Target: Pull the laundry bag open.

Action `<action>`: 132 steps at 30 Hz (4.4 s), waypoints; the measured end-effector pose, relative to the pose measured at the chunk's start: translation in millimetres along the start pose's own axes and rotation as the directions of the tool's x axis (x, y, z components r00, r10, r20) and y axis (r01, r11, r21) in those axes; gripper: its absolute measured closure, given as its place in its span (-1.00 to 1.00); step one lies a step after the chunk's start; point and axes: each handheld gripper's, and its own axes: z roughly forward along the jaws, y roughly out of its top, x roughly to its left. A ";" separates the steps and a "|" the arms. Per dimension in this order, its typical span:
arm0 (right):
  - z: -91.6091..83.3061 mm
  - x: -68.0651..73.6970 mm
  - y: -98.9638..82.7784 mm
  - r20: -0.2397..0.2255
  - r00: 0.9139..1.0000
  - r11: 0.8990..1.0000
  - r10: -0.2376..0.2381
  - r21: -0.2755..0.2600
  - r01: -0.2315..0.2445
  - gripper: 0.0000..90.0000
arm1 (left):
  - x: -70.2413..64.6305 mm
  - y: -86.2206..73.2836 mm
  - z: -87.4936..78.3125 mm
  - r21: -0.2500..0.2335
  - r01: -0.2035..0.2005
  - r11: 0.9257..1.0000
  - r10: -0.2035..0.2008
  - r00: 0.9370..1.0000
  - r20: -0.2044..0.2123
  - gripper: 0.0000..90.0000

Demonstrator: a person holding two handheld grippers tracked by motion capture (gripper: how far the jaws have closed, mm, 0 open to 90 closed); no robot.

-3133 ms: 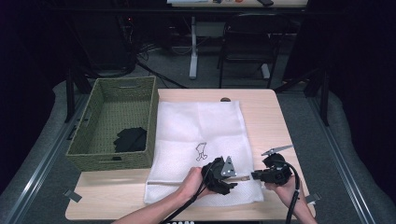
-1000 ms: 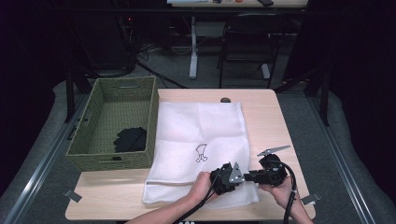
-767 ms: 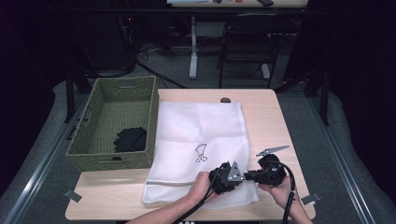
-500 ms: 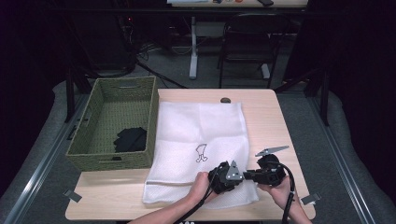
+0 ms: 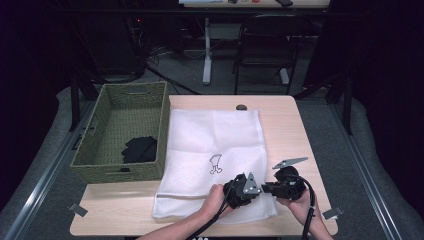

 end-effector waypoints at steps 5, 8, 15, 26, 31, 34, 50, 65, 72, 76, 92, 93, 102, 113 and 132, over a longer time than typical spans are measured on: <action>0.1 0.6 -0.3 0.005 1.000 1.000 0.001 0.002 -0.001 0.88 | -0.1 -0.1 0.0 0.000 0.005 1.000 -0.005 1.000 0.002 0.94; 0.1 0.8 -0.3 0.007 1.000 1.000 0.000 0.003 0.000 0.89 | 1.0 -0.1 0.0 0.006 0.004 1.000 -0.004 1.000 0.007 0.94; -1.1 1.9 -1.1 0.012 1.000 1.000 0.005 0.001 -0.005 0.89 | 0.8 0.7 -2.2 0.011 0.001 1.000 -0.002 1.000 0.008 0.94; -1.7 0.2 -1.8 0.017 1.000 1.000 -0.003 -0.003 0.004 0.89 | 3.0 -2.0 -2.5 0.019 0.016 1.000 -0.017 1.000 0.015 0.94; -3.5 -1.8 -2.8 0.024 1.000 1.000 0.012 -0.002 -0.012 0.89 | 6.3 -8.9 -3.7 0.031 0.037 0.999 -0.038 0.999 0.019 0.94; -3.7 -2.4 -3.1 0.021 1.000 1.000 0.012 -0.005 -0.012 0.89 | 6.6 -11.1 -5.1 0.037 0.036 0.999 -0.036 0.999 0.015 0.94; -4.3 -3.3 -3.6 0.032 0.999 1.000 0.011 0.004 -0.011 0.89 | 10.7 -22.1 -14.9 0.052 0.054 0.997 -0.055 0.998 0.015 0.94; -4.2 -4.5 -4.1 0.044 0.999 1.000 0.007 0.009 -0.008 0.88 | 13.3 -29.0 -22.1 0.067 0.064 0.996 -0.065 0.998 0.010 0.94; -3.8 -5.8 -4.3 0.044 0.999 1.000 0.001 0.013 -0.002 0.88 | 14.0 -30.6 -25.5 0.065 0.068 0.996 -0.069 0.998 0.009 0.94; -4.3 -5.9 -4.7 0.047 0.999 1.000 0.008 0.013 -0.008 0.88 | 15.0 -32.3 -26.0 0.069 0.072 0.995 -0.072 0.997 0.007 0.94; -4.2 -7.5 -5.4 0.073 0.997 1.000 0.002 0.014 -0.003 0.88 | 20.3 -43.0 -35.3 0.082 0.098 0.992 -0.099 0.995 0.003 0.94; -4.1 -7.6 -5.4 0.073 0.997 1.000 0.003 0.014 -0.005 0.88 | 20.9 -43.7 -36.7 0.089 0.097 0.991 -0.099 0.995 0.009 0.94; -3.5 -7.4 -5.3 0.077 0.997 1.000 0.002 0.020 -0.003 0.88 | 22.5 -47.6 -43.6 0.086 0.109 0.990 -0.110 0.994 0.008 0.94; -4.2 -8.8 -6.0 0.089 0.996 1.000 0.003 0.021 -0.005 0.88 | 26.8 -54.9 -51.1 0.098 0.129 0.987 -0.129 0.992 -0.002 0.94; -3.8 -10.1 -6.6 0.091 0.996 1.000 -0.002 0.024 0.000 0.88 | 33.6 -69.0 -70.3 0.118 0.156 0.981 -0.156 0.988 -0.007 0.93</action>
